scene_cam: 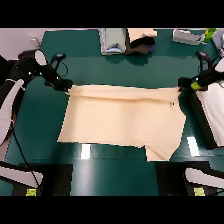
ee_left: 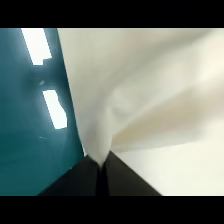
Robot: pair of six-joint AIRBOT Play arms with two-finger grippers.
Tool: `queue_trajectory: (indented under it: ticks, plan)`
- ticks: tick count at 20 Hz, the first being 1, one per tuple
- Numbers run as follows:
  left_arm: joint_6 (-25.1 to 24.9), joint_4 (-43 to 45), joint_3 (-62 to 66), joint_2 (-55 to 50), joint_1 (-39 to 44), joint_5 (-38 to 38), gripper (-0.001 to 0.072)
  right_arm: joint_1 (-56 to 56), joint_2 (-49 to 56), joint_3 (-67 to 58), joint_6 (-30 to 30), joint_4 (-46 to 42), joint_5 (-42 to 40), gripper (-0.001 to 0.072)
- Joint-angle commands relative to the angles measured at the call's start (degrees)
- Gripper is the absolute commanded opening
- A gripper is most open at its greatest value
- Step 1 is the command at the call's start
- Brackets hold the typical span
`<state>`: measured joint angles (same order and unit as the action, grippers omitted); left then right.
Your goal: Fold the shirts.
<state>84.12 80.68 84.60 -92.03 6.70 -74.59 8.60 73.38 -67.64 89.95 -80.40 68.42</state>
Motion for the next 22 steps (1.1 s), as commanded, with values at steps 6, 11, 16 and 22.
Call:
queue_trajectory:
  ticks: [6, 11, 16, 22]
  plan:
    - [-0.15, -1.84, -5.92, 0.0, -0.09, 0.33, 0.0051, -0.42, -3.65, 13.25, 0.94, 1.81, -5.31, 0.016]
    - [2.64, 3.93, -6.71, 7.56, -0.13, -6.38, 0.0516, 1.68, -9.86, 7.06, 0.92, 2.67, 0.37, 0.0472]
    - [5.99, 2.45, -26.16, 24.57, -0.09, -5.6, 0.0517, 3.5, -20.15, 6.45, 0.92, 2.78, 3.74, 0.0472]
    - [9.03, 0.24, -47.04, 34.36, -0.09, -0.13, 0.0517, 3.06, -21.2, 6.43, 0.94, 2.95, 4.24, 0.0471]
